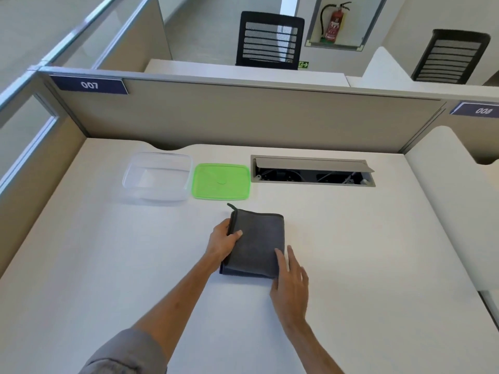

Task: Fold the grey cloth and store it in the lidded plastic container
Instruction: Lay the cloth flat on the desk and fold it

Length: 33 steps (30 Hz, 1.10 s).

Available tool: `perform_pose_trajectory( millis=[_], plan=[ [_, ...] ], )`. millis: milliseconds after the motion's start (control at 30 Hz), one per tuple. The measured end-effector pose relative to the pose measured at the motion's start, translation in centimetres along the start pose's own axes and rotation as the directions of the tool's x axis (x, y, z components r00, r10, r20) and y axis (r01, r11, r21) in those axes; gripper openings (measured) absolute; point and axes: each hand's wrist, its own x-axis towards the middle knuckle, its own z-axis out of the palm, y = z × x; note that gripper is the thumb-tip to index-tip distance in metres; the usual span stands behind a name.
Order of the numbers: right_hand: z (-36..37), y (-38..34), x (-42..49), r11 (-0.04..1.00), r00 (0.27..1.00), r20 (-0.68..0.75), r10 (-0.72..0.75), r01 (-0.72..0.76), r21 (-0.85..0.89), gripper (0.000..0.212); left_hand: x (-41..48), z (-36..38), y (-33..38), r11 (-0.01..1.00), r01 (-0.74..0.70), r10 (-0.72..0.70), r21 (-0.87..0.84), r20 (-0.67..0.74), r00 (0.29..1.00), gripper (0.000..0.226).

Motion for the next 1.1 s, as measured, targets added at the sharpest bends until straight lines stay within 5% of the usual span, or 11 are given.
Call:
perform_pose_trajectory(
  millis=[300,500,733,867,1100],
  plan=[
    [0.1,0.0,-0.7,0.999,0.995,0.098,0.029,-0.031,0.024,0.09,0.0,-1.0,-2.3,0.993,0.058,-0.048,0.107,-0.097,0.994,0.037],
    [0.0,0.5,-0.8,0.999,0.998,0.055,0.024,-0.022,-0.03,0.057,-0.7,-0.1,-2.6,0.992,0.081,-0.074,0.093,-0.073,0.995,0.04],
    [-0.8,1.0,1.0,0.995,1.0,0.024,0.008,-0.006,-0.096,0.045,-0.8,0.0,-2.8,0.994,0.091,-0.086,0.056,-0.088,0.992,0.04],
    [-0.5,2.0,0.6,0.995,0.999,0.01,0.033,-0.032,-0.095,0.063,-1.1,0.5,-3.0,0.994,0.08,-0.072,0.08,-0.092,0.993,0.045],
    [0.1,3.8,0.2,0.971,0.989,0.076,-0.123,0.136,-0.194,0.087,-1.5,1.4,-3.0,0.961,-0.027,0.079,0.276,-0.179,0.981,0.042]
  ],
)
